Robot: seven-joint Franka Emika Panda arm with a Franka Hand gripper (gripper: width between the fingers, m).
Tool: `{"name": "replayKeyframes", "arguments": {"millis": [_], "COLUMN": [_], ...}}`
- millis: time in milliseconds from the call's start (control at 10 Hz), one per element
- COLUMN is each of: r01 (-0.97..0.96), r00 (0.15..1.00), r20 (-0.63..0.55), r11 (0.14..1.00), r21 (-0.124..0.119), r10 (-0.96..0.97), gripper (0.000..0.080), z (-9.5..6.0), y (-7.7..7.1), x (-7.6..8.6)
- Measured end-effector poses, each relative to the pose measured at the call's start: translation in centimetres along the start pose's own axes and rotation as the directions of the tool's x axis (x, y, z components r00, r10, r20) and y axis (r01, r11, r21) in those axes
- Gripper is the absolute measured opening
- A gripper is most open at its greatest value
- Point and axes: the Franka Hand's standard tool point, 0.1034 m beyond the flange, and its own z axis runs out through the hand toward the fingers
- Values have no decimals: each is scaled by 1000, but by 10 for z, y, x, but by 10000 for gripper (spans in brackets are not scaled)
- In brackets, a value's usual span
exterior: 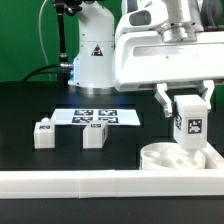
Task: Assemble stool
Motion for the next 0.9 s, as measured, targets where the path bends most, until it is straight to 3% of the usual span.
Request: {"name": "replayKeyframes", "arguments": {"millis": [900], "r01": [13], "r00": [1000], "r20": [20], "r11": [1000], "r21": [6], "r10": [-14], "gripper": [337], "z": [8], "y": [-8], "x": [-13]}}
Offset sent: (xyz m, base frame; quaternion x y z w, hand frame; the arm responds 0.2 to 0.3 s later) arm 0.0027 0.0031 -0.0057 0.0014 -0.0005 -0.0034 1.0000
